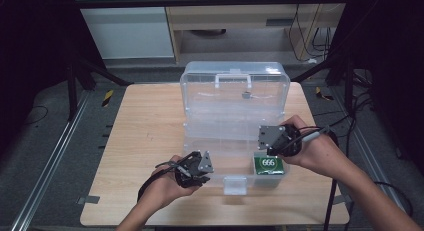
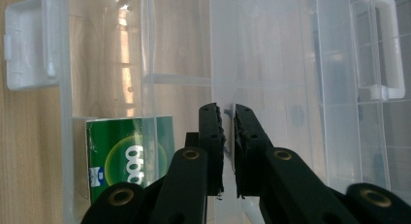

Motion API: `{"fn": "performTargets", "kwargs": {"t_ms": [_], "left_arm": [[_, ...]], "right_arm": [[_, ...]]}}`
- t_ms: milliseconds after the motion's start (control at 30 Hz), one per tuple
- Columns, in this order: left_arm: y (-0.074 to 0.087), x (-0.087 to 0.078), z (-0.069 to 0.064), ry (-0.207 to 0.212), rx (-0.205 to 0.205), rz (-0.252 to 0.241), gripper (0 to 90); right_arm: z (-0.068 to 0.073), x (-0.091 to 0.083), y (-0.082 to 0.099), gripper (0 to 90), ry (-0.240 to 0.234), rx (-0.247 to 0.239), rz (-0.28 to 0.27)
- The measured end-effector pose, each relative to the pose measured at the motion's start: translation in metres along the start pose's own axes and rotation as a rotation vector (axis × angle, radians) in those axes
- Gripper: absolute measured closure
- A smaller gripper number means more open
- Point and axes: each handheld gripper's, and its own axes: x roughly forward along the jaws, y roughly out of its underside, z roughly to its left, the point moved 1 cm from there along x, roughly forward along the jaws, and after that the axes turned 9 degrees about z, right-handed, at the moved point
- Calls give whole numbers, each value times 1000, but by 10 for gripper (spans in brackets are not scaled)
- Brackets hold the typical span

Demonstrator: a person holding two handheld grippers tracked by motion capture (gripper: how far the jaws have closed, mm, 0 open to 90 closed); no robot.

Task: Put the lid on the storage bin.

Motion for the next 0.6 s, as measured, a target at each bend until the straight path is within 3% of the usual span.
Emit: {"fn": "performTargets", "kwargs": {"t_ms": [600], "left_arm": [[0, 0, -1, -24, 26, -1, 754]], "right_arm": [[8, -2, 2, 833, -17, -9, 4]]}}
